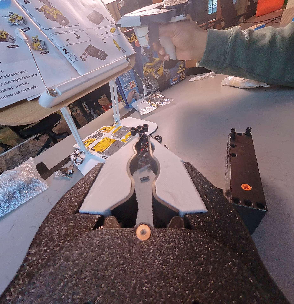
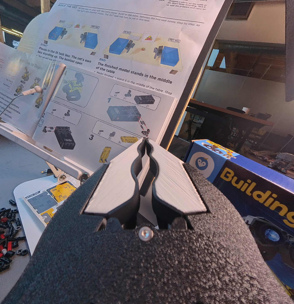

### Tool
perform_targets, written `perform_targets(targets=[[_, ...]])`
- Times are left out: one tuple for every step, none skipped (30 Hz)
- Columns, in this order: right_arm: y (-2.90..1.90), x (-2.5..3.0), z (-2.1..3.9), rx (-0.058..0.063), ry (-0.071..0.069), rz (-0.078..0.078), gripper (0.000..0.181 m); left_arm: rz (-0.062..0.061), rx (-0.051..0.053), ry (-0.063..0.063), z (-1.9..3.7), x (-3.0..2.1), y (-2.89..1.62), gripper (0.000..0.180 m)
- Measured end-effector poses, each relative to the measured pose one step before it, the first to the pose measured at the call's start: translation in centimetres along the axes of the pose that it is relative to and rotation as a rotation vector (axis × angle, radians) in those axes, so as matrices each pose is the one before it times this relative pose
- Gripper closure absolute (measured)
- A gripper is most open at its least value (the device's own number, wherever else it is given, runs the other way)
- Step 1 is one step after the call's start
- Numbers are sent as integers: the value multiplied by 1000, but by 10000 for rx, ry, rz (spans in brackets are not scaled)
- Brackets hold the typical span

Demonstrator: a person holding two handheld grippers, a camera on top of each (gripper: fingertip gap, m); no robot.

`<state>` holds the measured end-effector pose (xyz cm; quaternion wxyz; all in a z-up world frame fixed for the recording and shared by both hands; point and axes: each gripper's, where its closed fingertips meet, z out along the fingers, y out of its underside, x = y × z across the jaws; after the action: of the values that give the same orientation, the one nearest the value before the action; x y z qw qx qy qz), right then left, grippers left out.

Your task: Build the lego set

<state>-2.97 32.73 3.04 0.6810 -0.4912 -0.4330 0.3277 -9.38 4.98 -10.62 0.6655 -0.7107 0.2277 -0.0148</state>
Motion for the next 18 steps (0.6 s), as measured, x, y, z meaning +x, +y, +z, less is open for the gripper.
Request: perform_targets(targets=[[-6,1,3,5,1,1,181,-1,1,7,-2,1,1,173],[-6,2,-6,4,-1,1,181,0,-2,2,-1,2,3,173],[6,-2,-4,5,-7,5,181,2,-2,3,11,8,0,173],[-5,3,-1,5,-2,9,181,3,-3,3,-2,3,4,173],[8,-5,5,4,-2,10,181,3,-5,4,9,9,3,173],[-4,6,3,7,-5,12,181,4,-6,4,9,9,5,173],[-26,-6,-5,9,-1,5,181,6,-4,4,1,13,12,173],[-73,-66,-2,26,-13,2,181,8,0,1,3,5,-3,173],[-126,-139,-3,32,-47,-20,181,7,2,1,-5,9,-5,173],[-116,-122,-2,22,-9,-51,181,3,2,1,5,8,-6,173],[-86,-132,-1,14,-17,-67,181,-2,6,1,-5,6,-8,173],[-58,-107,-4,11,-25,-48,181,-9,9,3,-7,6,-9,173],[-18,-72,-6,4,-12,-23,181,-7,9,1,-5,7,-21,173],[-15,-99,9,-1,-36,-10,181,1,6,1,-2,14,-12,173],[-25,-190,15,5,-73,-18,181,1,2,6,-2,29,-8,173],[-77,-255,15,17,-77,-42,181,2,0,6,4,15,-4,173],[-48,-259,21,3,-63,-69,181,-1,6,2,8,12,-12,173],[-49,-256,33,-2,-68,-70,181,-11,16,10,-9,27,-31,173]])
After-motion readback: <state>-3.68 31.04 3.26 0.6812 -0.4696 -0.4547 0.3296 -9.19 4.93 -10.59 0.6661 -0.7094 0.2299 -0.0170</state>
